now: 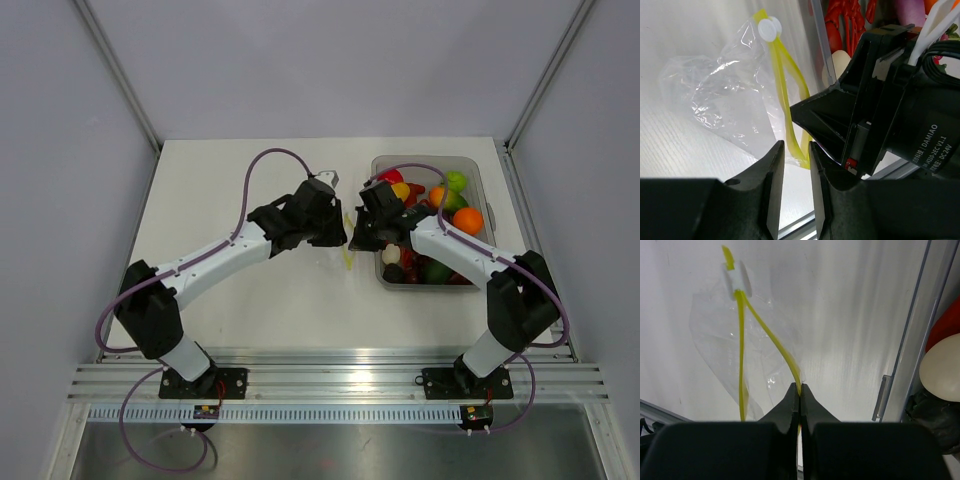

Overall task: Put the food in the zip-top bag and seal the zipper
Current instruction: Open the zipper of the food storage bag.

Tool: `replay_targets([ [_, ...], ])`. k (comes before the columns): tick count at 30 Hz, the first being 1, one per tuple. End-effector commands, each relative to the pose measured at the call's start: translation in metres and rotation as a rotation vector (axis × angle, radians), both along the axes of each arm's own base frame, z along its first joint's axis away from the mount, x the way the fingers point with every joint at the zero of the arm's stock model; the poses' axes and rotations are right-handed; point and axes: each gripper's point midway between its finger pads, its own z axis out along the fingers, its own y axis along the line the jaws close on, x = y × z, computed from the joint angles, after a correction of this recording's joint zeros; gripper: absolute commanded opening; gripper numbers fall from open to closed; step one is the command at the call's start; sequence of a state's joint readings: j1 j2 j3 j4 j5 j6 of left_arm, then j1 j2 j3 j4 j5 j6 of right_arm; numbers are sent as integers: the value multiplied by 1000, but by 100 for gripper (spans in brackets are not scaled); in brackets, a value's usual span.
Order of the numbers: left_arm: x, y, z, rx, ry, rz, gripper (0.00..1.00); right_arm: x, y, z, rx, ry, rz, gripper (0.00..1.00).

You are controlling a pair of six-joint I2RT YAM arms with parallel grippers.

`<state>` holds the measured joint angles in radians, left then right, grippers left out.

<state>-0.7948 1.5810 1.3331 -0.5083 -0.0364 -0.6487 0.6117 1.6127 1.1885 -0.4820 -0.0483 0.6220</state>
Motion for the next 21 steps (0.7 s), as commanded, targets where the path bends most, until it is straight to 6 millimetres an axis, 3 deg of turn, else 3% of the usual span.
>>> replay_targets([
  [1,14,-3,18,-16,-66,47,32,5,4,24,64,-53,-3,0],
  [3,14,-4,18,-12,-70,44,54,4,3,25,66,-54,-4,0],
  [6,16,-5,16,17,-82,50,52,4,3,24,69,-51,-8,0],
  [12,17,2,0,91,-82,93,32,2,4,26,82,-51,-7,0],
  [21,17,-5,-10,99,-64,84,40,-2,4,29,94,-51,-7,0],
])
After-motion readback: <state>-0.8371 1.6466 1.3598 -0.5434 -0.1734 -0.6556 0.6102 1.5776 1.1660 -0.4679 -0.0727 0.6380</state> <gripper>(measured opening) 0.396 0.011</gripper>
